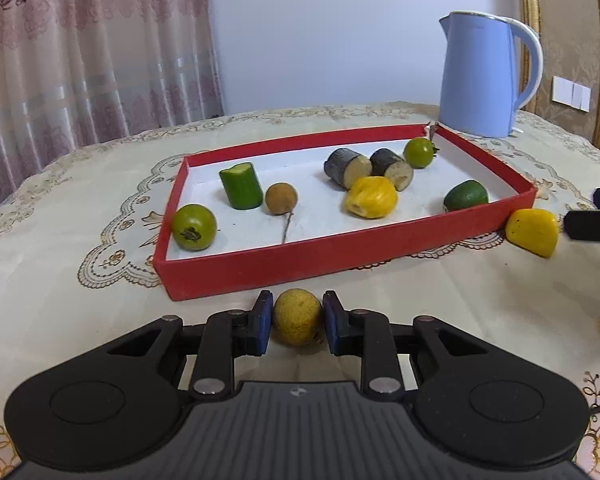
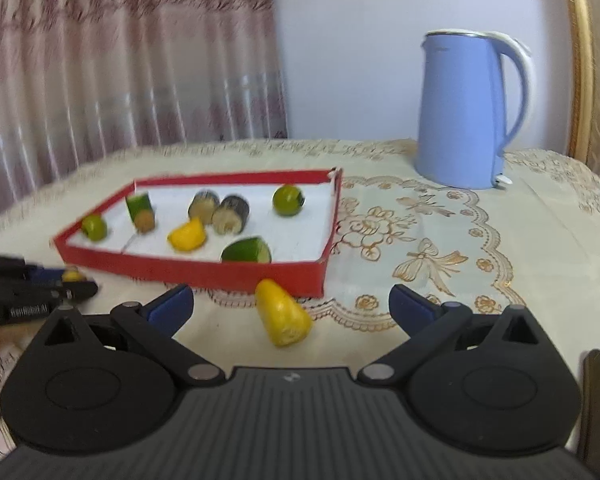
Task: Organize fruits
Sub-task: 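Grasp the yellow pepper chunk with the right tool while the left tool holds the lemon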
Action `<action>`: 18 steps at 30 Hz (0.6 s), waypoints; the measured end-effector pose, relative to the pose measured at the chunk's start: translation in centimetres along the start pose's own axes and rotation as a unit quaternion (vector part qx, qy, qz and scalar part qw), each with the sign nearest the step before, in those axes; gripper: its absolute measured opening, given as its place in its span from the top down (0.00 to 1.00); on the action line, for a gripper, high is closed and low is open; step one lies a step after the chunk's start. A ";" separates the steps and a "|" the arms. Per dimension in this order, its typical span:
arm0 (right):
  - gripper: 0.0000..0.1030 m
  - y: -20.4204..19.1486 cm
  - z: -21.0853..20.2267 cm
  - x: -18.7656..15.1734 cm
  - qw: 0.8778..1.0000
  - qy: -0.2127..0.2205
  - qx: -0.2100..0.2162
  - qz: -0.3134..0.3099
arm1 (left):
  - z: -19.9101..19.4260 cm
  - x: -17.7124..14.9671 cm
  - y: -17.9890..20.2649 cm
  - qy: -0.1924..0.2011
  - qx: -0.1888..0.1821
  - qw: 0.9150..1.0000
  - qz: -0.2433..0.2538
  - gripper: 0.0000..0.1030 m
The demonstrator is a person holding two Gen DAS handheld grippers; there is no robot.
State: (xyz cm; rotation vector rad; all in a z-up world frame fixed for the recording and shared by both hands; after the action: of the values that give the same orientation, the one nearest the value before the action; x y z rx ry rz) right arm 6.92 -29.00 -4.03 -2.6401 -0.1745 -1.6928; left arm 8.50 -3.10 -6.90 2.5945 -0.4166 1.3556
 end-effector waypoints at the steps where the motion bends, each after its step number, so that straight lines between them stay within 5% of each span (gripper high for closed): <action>1: 0.13 -0.3 0.2 0.0 1.000 -0.005 0.000 -0.011 | 0.0 0.0 0.0 0.000 0.000 1.000 0.001 0.75; 9: 0.54 -1.7 3.1 -0.9 0.996 -0.069 0.014 -0.061 | -0.1 -0.2 -0.4 0.000 -0.011 1.000 -0.015 0.75; 11: 0.55 -2.2 2.8 -1.4 0.994 -0.086 0.035 -0.055 | -0.1 -0.2 -0.5 0.000 -0.014 1.000 -0.018 0.75; 14: 0.58 -3.6 -0.1 -1.1 0.988 -0.074 0.129 -0.034 | 0.0 -0.2 -0.5 0.000 -0.016 1.000 -0.021 0.75; 18: 0.59 -2.1 -0.8 -0.3 0.993 -0.052 0.092 -0.043 | 0.0 -0.2 -0.5 0.000 -0.015 1.000 -0.020 0.75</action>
State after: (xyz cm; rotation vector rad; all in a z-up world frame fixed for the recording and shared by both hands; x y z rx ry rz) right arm 5.87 -26.94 -4.10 -2.6193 -0.4294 -1.4797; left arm 8.53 -2.56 -7.06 2.5654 -0.3800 1.3259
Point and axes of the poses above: each gripper's, at about its wrist camera, not at the fingertips, and z roughly the way its jaws point, y to its right, x to its top, the point moved 9 cm from there along z, roughly the way its jaws point, and after that the axes turned 11 degrees about -x, right-handed, at the moved point
